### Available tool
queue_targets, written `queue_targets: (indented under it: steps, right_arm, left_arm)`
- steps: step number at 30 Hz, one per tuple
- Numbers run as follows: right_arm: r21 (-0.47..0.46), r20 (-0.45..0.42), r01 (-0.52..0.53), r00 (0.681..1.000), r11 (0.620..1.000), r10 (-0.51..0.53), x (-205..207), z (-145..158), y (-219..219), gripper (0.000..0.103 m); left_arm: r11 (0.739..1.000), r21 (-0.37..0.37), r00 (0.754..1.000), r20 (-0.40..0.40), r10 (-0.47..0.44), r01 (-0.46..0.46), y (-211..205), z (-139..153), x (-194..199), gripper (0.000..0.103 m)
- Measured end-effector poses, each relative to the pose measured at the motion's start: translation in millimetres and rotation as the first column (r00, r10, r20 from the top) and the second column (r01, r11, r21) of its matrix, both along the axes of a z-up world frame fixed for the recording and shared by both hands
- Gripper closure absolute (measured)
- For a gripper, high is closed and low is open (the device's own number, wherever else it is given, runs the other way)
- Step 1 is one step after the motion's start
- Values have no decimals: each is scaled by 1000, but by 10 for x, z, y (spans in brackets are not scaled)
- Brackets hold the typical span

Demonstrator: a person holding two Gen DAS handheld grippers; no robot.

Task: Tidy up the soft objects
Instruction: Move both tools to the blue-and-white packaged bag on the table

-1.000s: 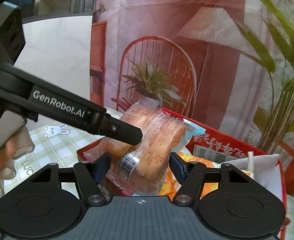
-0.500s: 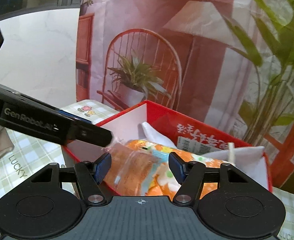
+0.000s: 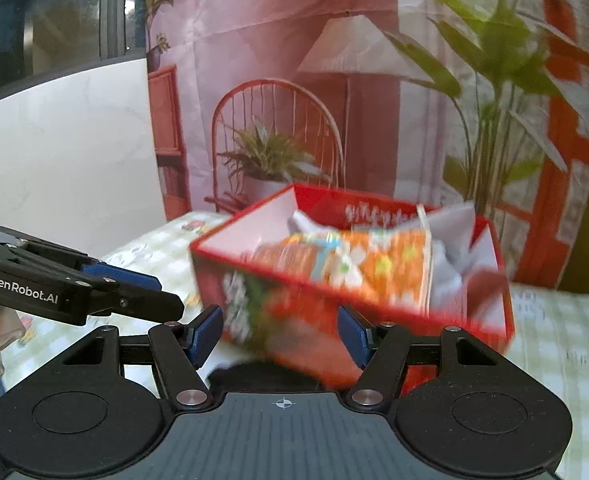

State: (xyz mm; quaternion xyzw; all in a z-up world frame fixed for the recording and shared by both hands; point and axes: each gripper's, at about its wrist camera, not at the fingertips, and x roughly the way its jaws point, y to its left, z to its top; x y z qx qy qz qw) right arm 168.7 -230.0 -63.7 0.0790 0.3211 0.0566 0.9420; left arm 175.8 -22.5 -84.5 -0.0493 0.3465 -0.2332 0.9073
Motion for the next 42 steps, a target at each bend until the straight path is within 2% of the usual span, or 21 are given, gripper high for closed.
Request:
queue_targets:
  steps: [7, 12, 14, 16, 21, 26, 28, 32, 42]
  right_arm:
    - [68, -91, 45, 995, 997, -38, -646, -284, 132, 43]
    - [79, -155, 75, 986, 994, -62, -1028, -509, 281, 42]
    - [81, -172, 81, 983, 993, -66, -1152, -567, 328, 40]
    - [85, -182, 89, 981, 992, -72, -1241, -604, 355, 32]
    - [30, -221, 87, 972, 996, -79, -1232, -680, 400, 27]
    - [-5, -266, 136, 955, 991, -132, -1221, -778, 370, 20]
    - [6, -283, 154, 948, 988, -146, -1223, -819, 327, 15]
    - [26, -311, 164, 939, 986, -148, -1210, -892, 292, 15]
    - [62, -307, 132, 946, 989, -107, -1193, -901, 330, 14]
  left_arm:
    - [999, 30, 999, -49, -14, 15, -24, -279, -433, 58]
    - [1000, 14, 996, -89, -3, 4, 14, -416, -581, 56]
    - [1000, 11, 995, -96, -2, 3, 18, -454, -611, 53]
    - [1000, 5, 994, -105, -2, 2, 13, -499, -659, 52]
    - [1000, -6, 990, -142, -6, 5, 16, -620, -694, 52]
    - [1000, -18, 985, -170, -6, 3, 24, -687, -676, 51]
    - [1000, -27, 983, -182, -12, 7, 16, -719, -666, 48]
    - [999, -38, 980, -196, -21, 14, 5, -764, -645, 45]
    - [999, -42, 976, -213, -38, 30, -27, -825, -625, 42]
